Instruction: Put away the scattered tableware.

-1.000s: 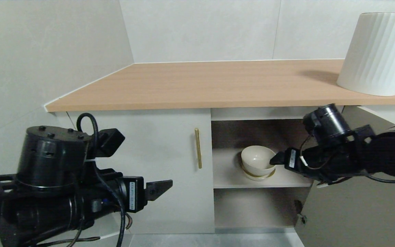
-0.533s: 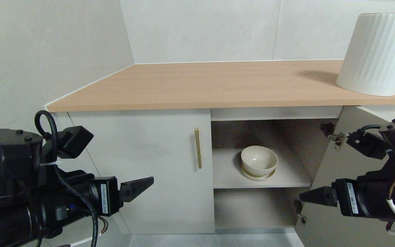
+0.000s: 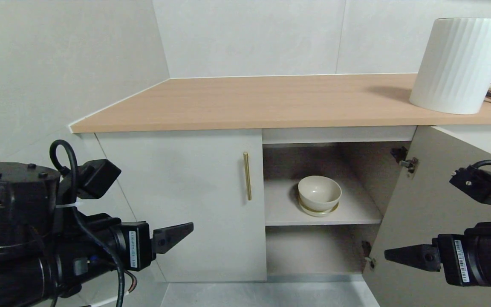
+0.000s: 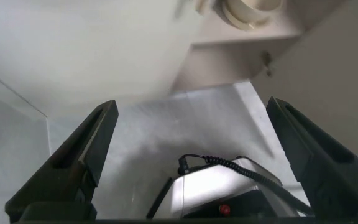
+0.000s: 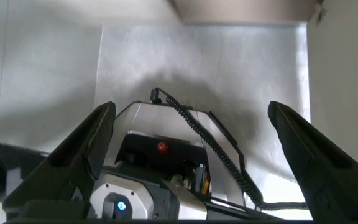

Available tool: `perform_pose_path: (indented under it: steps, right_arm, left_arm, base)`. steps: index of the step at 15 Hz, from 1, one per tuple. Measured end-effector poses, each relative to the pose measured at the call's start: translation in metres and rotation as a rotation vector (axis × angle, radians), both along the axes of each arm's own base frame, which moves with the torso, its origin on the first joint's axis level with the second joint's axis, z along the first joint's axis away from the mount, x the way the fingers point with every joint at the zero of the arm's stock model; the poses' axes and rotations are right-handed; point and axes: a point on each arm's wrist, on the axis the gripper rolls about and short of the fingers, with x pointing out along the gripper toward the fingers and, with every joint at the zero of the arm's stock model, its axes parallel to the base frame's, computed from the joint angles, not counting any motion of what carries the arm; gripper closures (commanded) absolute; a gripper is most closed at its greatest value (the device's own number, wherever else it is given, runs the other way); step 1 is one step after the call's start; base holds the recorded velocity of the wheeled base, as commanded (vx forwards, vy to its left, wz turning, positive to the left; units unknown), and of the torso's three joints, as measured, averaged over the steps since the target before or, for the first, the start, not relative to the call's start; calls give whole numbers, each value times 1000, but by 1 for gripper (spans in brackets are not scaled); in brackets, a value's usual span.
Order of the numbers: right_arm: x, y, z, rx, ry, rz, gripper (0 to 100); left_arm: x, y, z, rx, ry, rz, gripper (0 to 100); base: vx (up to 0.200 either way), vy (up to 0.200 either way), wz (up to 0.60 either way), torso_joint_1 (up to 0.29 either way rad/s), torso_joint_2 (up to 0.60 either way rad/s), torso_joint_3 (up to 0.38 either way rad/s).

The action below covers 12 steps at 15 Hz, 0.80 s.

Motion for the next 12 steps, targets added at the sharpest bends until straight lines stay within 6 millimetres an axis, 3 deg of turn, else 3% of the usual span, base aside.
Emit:
perform_pose_path:
  steps: [12]
  right_arm:
    - [-4, 0, -2, -7, -1, 9, 0]
  left_arm:
    - [1, -4, -5, 13, 22, -13, 0]
  base:
    - [-200, 0, 0, 2, 2, 2]
